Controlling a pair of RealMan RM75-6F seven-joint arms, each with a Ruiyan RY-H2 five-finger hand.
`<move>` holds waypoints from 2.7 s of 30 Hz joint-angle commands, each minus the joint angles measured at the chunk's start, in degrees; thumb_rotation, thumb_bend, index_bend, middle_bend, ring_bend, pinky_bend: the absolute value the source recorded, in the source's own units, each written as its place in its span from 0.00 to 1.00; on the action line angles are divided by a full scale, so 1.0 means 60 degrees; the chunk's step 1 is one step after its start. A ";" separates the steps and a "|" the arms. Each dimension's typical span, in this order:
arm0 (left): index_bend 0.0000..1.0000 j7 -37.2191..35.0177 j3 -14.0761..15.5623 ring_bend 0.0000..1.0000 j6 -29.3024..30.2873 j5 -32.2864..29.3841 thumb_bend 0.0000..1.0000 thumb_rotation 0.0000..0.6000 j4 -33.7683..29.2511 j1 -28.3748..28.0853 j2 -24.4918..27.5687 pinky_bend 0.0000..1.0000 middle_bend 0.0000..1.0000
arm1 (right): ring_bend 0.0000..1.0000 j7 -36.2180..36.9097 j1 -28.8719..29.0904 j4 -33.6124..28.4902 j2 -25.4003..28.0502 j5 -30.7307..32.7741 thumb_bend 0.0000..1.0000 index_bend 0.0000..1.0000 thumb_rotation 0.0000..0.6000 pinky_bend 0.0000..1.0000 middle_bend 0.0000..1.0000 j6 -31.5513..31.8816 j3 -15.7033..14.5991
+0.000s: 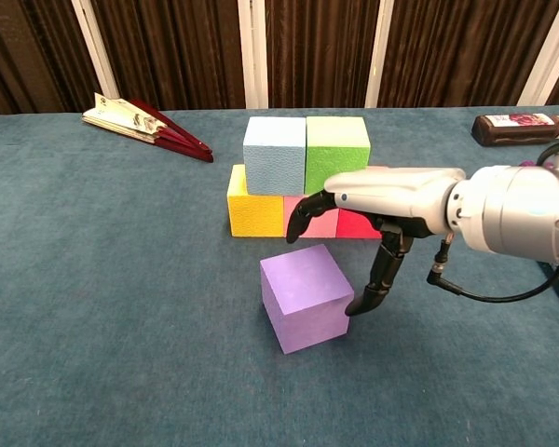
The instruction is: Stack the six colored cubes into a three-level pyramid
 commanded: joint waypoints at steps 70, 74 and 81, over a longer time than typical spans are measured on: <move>0.12 0.0946 -0.0338 0.00 -0.0420 -0.0181 0.36 1.00 0.0289 -0.0012 -0.0222 0.00 0.00 | 0.25 0.2453 -0.2327 -0.2540 0.4731 -0.0655 0.25 0.44 1.00 0.00 0.45 0.2504 -0.0848; 0.12 0.1337 -0.0295 0.00 -0.0525 -0.0275 0.36 1.00 0.0322 -0.0014 -0.0201 0.00 0.00 | 0.25 0.2665 -0.2251 -0.2577 0.5320 -0.0444 0.25 0.44 1.00 0.00 0.45 0.2543 -0.0396; 0.11 0.2016 -0.0385 0.00 -0.0822 -0.0683 0.36 1.00 0.0252 -0.0073 -0.0111 0.00 0.00 | 0.25 0.1550 -0.0601 -0.2743 0.6293 0.1908 0.25 0.44 1.00 0.00 0.45 0.1252 0.0716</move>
